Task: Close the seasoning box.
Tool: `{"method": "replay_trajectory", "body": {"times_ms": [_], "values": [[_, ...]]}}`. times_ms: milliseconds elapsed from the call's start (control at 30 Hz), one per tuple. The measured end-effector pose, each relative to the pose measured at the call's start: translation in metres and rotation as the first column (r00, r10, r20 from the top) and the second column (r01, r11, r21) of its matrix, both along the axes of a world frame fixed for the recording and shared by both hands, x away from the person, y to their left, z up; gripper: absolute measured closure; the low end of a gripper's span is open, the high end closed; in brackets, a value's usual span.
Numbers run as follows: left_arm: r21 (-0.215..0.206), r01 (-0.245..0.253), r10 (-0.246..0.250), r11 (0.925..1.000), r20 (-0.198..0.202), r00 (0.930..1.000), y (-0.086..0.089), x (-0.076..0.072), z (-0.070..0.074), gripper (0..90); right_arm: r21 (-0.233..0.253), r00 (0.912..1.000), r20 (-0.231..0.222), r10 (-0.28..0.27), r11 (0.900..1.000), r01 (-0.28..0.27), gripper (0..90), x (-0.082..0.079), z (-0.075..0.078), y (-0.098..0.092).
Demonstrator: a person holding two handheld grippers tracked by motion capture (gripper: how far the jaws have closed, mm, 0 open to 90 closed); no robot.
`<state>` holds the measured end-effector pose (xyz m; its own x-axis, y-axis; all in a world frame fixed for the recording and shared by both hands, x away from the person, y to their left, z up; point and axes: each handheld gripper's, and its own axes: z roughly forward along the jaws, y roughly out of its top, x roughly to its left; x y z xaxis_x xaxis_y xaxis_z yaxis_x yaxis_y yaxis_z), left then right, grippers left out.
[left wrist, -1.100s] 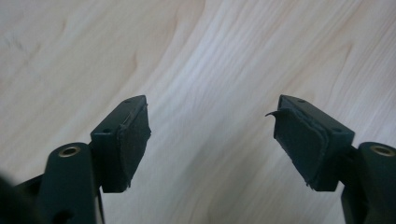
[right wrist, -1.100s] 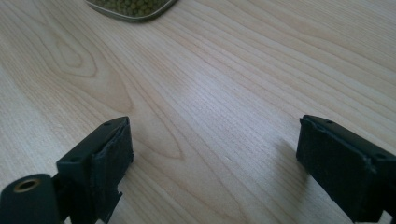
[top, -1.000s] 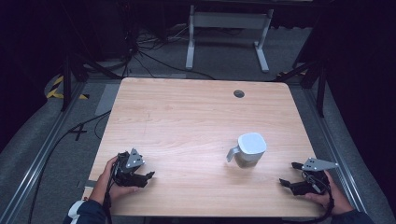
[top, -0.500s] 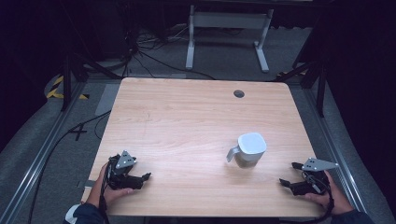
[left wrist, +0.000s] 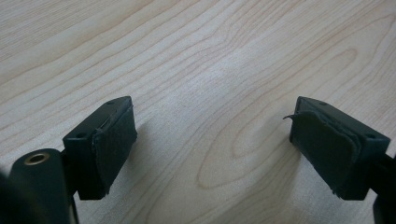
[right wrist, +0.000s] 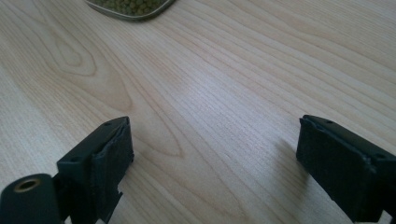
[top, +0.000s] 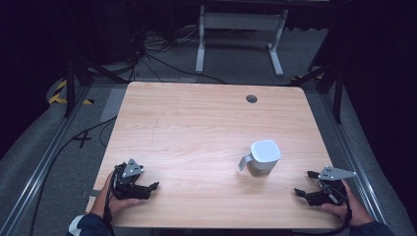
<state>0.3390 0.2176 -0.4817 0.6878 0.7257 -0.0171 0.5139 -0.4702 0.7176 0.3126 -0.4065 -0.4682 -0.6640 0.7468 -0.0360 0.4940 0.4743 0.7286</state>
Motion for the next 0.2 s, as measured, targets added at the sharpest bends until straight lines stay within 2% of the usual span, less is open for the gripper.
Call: {"method": "replay_trajectory", "body": {"times_ms": [33,200], "values": [[0.021,0.011,-0.011,0.9997,0.017,0.9998,0.0012,0.0012,0.0008,14.8,0.0,1.0,0.0,0.0,1.0,0.0,10.7,0.0,0.0,0.0],[0.018,0.008,-0.008,0.9998,0.015,0.9999,0.001,0.001,0.0007,14.7,0.0,1.0,0.002,0.001,1.0,-0.001,10.9,-0.0002,-0.0001,0.0]]}}
